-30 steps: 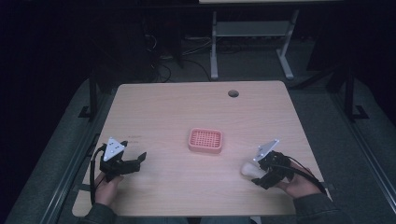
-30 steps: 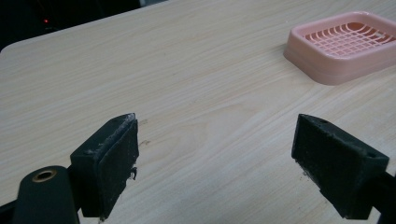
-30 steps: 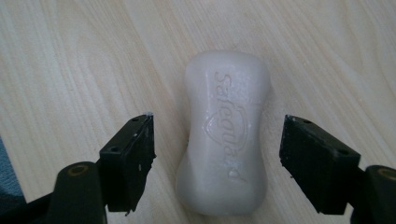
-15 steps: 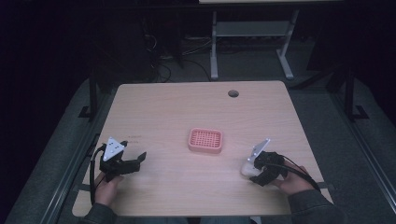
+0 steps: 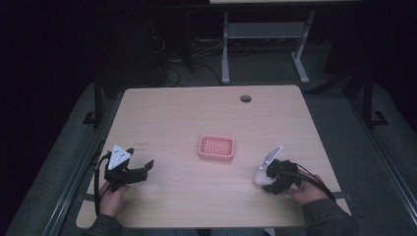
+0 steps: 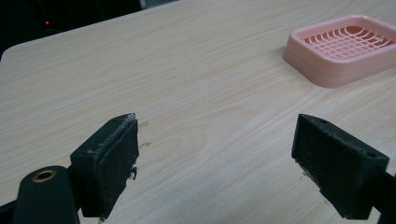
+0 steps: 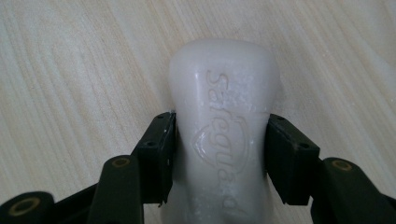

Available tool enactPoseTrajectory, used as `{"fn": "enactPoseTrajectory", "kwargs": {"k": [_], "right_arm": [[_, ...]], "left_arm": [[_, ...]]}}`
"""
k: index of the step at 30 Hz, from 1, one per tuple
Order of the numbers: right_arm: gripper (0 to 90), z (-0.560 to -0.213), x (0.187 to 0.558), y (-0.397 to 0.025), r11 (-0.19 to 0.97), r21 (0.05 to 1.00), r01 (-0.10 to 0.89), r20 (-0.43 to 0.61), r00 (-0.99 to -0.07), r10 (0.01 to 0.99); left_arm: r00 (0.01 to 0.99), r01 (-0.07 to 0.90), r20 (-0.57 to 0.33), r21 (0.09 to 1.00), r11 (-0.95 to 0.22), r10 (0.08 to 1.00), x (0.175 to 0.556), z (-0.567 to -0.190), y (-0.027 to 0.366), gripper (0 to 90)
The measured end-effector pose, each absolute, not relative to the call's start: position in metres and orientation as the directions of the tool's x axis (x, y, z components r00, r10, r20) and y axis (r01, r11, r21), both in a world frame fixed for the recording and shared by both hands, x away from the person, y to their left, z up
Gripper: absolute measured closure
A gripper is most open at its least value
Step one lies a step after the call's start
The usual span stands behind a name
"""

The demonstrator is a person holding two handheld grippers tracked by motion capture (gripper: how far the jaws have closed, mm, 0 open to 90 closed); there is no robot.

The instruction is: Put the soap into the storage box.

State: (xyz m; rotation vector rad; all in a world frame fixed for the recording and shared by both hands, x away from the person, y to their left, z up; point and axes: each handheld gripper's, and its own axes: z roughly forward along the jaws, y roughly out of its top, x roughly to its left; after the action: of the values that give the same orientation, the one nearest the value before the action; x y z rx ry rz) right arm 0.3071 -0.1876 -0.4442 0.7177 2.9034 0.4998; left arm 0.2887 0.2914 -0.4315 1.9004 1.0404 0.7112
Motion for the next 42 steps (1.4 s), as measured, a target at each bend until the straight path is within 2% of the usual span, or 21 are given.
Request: {"fn": "enactPoseTrajectory", "kwargs": {"k": [7,18,30,42], "right_arm": [[47.5,-0.445,0.309,-0.19,0.822,0.355,0.446,-0.005,-0.878,0.478],[48.7,-0.442,0.307,-0.188,0.842,0.358,0.405,-0.006,-0.9,0.436],[48.8,-0.416,0.314,-0.176,0.85,0.386,0.359,-0.039,-0.914,0.404],[48.8,-0.406,0.326,-0.167,0.851,0.403,0.336,-0.037,-0.923,0.382]], "left_arm": [[0.5,0.391,0.085,0.866,-0.311,0.862,0.288,-0.431,0.291,14.1],[0.49,0.395,0.077,0.868,-0.3,0.868,0.288,-0.431,0.293,14.1],[0.492,0.392,0.079,0.869,-0.302,0.867,0.288,-0.431,0.293,14.1],[0.488,0.394,0.07,0.872,-0.291,0.87,0.289,-0.432,0.293,14.1]]}}
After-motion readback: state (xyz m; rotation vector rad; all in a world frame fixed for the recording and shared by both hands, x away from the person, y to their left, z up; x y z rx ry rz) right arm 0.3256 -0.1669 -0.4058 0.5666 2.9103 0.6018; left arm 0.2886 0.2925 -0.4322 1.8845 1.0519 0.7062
